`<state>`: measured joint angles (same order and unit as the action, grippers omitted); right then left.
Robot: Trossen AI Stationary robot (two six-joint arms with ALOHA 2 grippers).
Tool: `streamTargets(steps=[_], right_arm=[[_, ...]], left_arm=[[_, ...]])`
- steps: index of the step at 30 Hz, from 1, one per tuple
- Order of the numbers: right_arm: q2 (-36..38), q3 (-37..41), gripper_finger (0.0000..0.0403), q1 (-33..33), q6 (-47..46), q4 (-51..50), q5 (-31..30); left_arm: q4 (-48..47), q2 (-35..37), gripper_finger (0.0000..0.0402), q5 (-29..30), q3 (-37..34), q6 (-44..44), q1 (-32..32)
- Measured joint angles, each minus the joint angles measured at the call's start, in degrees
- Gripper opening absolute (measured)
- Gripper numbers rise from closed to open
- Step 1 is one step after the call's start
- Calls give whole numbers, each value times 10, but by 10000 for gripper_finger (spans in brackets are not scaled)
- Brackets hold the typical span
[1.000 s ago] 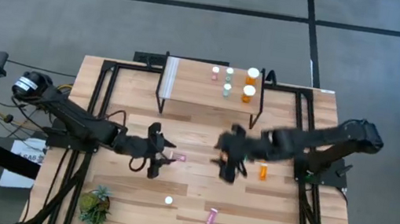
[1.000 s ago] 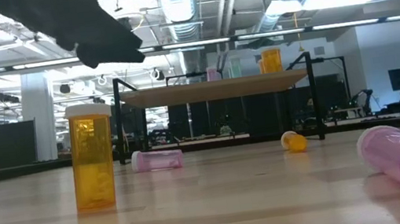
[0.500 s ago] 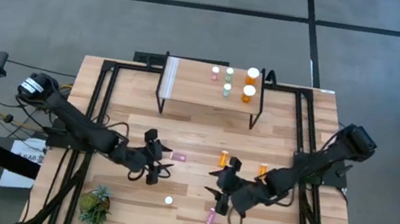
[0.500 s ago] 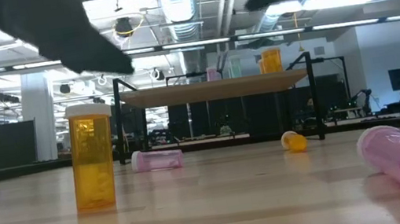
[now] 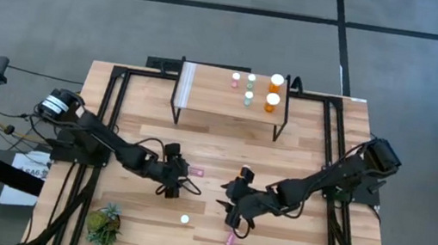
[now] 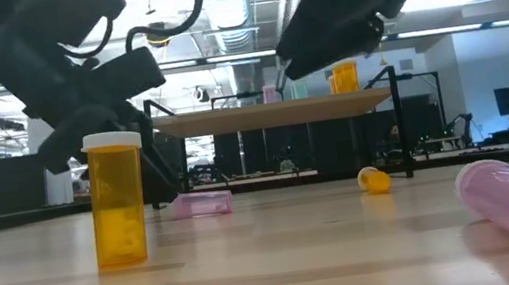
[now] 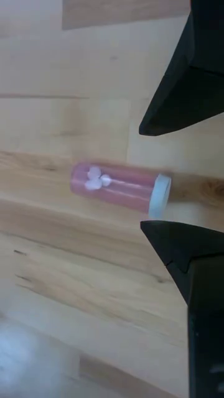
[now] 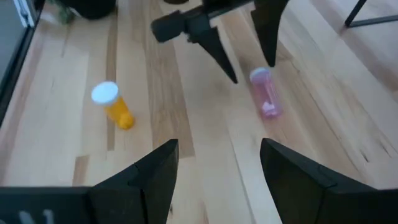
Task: Pick and place medicine bottles onto shelf by color
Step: Put the top small pink pill bottle on the shelf aligned with the other small pink pill bottle
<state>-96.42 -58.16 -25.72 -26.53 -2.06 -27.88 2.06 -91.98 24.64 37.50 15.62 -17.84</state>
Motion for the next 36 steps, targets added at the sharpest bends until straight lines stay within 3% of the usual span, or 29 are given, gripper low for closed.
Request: streamTargets(steps=[10, 16, 21, 29, 36], right_arm=[[-4, -1, 249, -3, -1, 11, 8], [-4, -1, 249, -13, 0, 14, 8], [-4, -1, 249, -5, 1, 13, 9], [-4, -1, 249, 4, 2, 21, 8], [-4, -1, 249, 4, 2, 21, 8]], left_arm=[[36, 9, 224, 2, -38, -35, 9], [147, 101, 224, -8, -134, -28, 7], [248, 159, 224, -54, -194, -29, 6], [226, 158, 224, -29, -206, -53, 6], [244, 158, 224, -47, -206, -80, 7]])
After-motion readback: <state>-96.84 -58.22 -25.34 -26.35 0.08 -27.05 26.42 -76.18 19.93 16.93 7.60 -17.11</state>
